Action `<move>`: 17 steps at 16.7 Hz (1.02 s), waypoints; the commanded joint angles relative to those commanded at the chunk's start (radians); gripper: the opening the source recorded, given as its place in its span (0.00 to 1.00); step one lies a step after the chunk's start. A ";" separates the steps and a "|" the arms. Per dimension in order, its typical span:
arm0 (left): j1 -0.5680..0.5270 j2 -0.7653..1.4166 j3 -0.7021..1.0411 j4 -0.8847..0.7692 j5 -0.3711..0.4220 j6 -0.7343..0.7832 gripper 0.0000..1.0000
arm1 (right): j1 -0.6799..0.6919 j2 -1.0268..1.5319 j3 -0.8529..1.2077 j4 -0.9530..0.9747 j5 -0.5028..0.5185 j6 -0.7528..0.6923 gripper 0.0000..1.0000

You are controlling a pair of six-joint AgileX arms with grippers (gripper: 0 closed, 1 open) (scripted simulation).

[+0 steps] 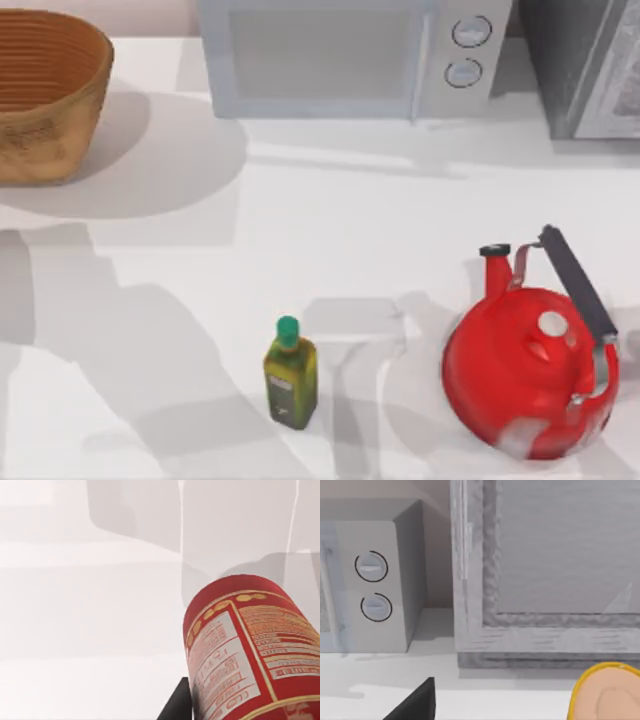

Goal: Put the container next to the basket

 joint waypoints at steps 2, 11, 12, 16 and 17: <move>0.000 0.000 0.000 0.000 0.000 0.000 0.00 | 0.000 0.000 0.000 0.000 0.000 0.000 1.00; 0.000 0.000 0.000 0.000 0.000 0.000 0.60 | 0.000 0.000 0.000 0.000 0.000 0.000 1.00; 0.000 0.000 0.000 0.000 0.000 0.000 0.68 | 0.000 0.000 0.000 0.000 0.000 0.000 1.00; 0.000 0.000 0.000 0.000 0.000 0.000 0.98 | 0.000 0.000 0.000 0.000 0.000 0.000 1.00; 0.000 0.000 0.000 0.000 0.000 0.000 1.00 | 0.000 0.000 0.000 0.000 0.000 0.000 1.00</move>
